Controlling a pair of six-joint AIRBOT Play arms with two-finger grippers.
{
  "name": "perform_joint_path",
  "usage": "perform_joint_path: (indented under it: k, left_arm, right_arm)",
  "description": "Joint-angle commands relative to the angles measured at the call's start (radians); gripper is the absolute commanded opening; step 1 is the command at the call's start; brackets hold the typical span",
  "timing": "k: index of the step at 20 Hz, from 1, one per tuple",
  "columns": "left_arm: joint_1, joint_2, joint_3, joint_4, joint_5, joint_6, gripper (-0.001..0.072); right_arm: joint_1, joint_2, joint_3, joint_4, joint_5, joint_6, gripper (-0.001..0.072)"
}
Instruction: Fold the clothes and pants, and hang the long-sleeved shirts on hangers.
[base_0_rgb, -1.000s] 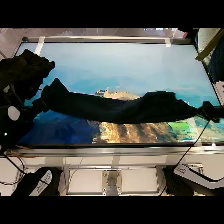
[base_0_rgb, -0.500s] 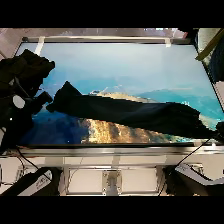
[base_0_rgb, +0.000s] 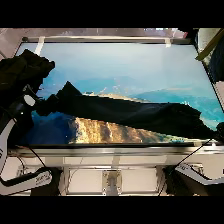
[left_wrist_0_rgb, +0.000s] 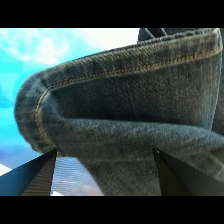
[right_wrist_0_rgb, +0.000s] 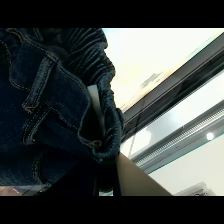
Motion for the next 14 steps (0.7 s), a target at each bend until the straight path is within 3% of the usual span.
perform_joint_path:
  k: [1, 5, 7, 9, 11, 14]
  left_arm:
    - [-0.001, -0.018, 0.001, -0.023, 0.027, 0.001, 0.0697]
    - [0.007, 0.048, 0.002, -0.017, -0.022, 0.111, 0.0696]
    - [0.008, 0.114, 0.001, 0.015, -0.139, 0.174, 0.0696]
    - [0.003, 0.161, -0.010, 0.035, -0.274, 0.150, 0.0697]
    - [0.003, 0.226, -0.075, 0.034, -0.216, -0.019, 0.0697]
    - [-0.003, 0.294, -0.215, -0.011, 0.079, -0.292, 0.0697]
  right_arm:
    - [-0.001, 0.001, -0.001, 0.010, -0.001, 0.001, 0.0042]
    - [-0.001, 0.001, -0.001, 0.010, 0.026, 0.001, 0.0042]
    - [-0.001, 0.001, -0.001, 0.009, 0.022, 0.000, 0.0042]
    - [-0.001, 0.001, -0.001, 0.011, 0.022, 0.001, 0.0042]
    - [-0.001, 0.001, -0.001, 0.010, 0.023, 0.000, 0.0042]
    - [-0.001, 0.001, -0.001, 0.010, 0.019, -0.025, 0.0042]
